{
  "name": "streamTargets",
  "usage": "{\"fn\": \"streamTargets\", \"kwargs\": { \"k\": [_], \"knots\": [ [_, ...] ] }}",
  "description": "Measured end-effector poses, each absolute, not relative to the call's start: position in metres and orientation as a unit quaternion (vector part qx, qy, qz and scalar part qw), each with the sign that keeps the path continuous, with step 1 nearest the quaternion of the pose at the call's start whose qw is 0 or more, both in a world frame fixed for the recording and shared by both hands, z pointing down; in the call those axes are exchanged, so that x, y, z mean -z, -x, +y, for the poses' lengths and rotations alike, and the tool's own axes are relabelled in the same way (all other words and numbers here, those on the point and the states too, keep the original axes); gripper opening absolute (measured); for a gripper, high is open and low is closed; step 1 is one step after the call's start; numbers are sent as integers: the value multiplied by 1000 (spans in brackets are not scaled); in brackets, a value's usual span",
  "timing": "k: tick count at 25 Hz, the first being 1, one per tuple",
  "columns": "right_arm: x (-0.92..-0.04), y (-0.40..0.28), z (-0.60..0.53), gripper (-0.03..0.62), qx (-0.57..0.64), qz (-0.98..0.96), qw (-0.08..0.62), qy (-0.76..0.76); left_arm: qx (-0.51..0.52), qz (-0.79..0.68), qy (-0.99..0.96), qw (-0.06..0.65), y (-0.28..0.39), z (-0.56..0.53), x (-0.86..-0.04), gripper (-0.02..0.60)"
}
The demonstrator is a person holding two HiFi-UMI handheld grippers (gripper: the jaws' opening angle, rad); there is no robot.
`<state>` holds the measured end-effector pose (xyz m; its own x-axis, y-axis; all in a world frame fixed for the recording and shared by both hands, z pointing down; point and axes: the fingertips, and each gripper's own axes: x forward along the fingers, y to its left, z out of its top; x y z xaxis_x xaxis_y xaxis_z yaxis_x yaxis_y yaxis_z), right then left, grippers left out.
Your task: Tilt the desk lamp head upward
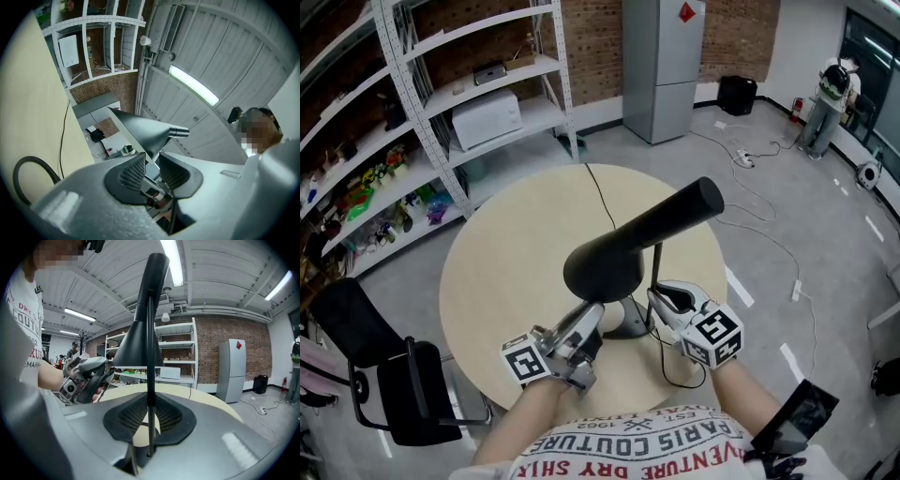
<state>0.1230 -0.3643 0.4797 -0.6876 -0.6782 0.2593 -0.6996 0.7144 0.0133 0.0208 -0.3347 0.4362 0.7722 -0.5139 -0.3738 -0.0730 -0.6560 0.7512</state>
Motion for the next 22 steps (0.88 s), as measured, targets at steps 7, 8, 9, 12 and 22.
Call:
{"fn": "streamTargets", "kwargs": {
  "k": [7,8,9,12,22],
  "knots": [
    [-480,-125,-364,44,-43,-917,118,-378,333,-150,-844,393,-24,-340,-434,57],
    [-480,-125,-364,44,-44,-917,117,-378,336,-148,-842,395,-24,-340,-434,54],
    [-480,-125,-364,44,-46,-917,116,-378,339,-146,-840,398,-24,-340,-434,54],
    [-479,-126,-364,44,-47,-918,114,-377,349,-139,-835,403,-24,-340,-434,48],
    [-483,-125,-366,44,-40,-915,119,-383,371,-130,-820,417,-23,-340,-428,43]
  ]
}}
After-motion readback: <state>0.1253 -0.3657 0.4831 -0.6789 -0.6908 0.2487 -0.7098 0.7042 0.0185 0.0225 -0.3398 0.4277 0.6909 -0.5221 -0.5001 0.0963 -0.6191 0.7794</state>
